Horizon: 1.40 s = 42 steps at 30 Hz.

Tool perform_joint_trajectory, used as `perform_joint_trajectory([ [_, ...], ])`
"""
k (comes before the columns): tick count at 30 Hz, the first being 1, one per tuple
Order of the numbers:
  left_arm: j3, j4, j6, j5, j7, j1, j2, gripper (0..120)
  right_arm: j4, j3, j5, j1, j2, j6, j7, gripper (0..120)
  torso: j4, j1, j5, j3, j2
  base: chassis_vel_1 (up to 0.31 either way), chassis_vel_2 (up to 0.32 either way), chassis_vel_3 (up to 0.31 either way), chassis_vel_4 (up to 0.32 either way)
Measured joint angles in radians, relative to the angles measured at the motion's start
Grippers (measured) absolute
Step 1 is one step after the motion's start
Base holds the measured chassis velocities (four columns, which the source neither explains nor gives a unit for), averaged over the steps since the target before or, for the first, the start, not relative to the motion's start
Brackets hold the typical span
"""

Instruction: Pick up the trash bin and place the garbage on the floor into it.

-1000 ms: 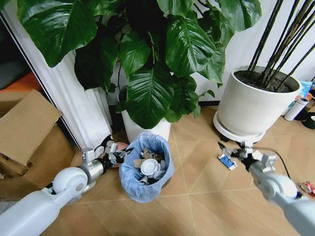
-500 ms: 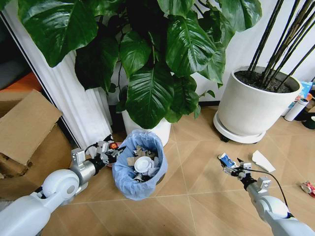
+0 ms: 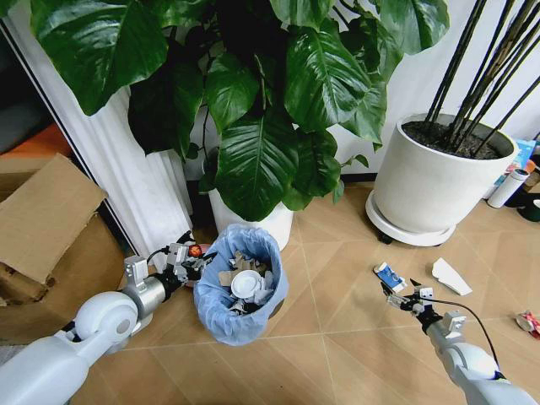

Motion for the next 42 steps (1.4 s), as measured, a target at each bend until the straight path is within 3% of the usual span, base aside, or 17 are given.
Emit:
perform_joint_trajectory([
  [42,0.011,-0.001,0.001,0.004,-0.002,-0.003,-0.012,0,0.009,-0.012,0.006,0.004,-0.003,0.009,-0.008,100,-0.0001,0.000,0.0002,0.000,0.000,-0.109,-0.115,0.112,0.115],
])
